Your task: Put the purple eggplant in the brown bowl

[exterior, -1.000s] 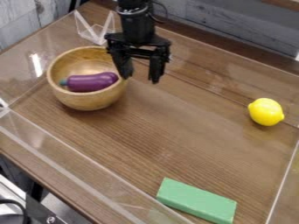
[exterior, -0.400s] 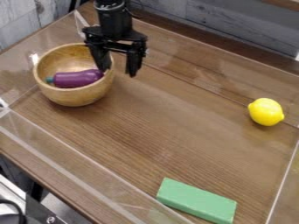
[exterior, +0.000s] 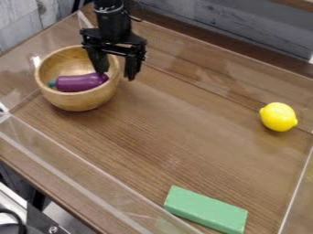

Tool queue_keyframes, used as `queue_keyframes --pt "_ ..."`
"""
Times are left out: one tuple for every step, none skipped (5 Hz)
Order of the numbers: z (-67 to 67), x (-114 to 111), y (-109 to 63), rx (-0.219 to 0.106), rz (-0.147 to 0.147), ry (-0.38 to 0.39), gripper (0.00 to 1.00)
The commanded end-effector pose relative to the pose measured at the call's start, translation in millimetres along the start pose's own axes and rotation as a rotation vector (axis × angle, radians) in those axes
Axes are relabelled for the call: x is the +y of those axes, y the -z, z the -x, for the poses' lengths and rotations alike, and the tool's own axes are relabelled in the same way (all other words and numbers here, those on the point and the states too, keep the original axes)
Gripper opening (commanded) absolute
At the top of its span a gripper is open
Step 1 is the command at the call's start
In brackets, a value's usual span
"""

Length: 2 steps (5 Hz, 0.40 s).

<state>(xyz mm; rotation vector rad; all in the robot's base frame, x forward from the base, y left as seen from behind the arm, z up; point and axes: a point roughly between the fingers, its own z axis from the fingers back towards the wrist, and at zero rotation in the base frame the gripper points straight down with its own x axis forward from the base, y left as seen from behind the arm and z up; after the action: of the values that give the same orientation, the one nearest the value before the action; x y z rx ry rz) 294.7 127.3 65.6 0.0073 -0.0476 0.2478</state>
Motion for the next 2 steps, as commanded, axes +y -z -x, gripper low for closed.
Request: queue_keyframes --pt "-11.1 8.8 -10.8 -0.055 -0.029 -0.011 1.0" --pt "-11.6 11.4 -4.8 -0.049 -0.043 -0.015 1.0"
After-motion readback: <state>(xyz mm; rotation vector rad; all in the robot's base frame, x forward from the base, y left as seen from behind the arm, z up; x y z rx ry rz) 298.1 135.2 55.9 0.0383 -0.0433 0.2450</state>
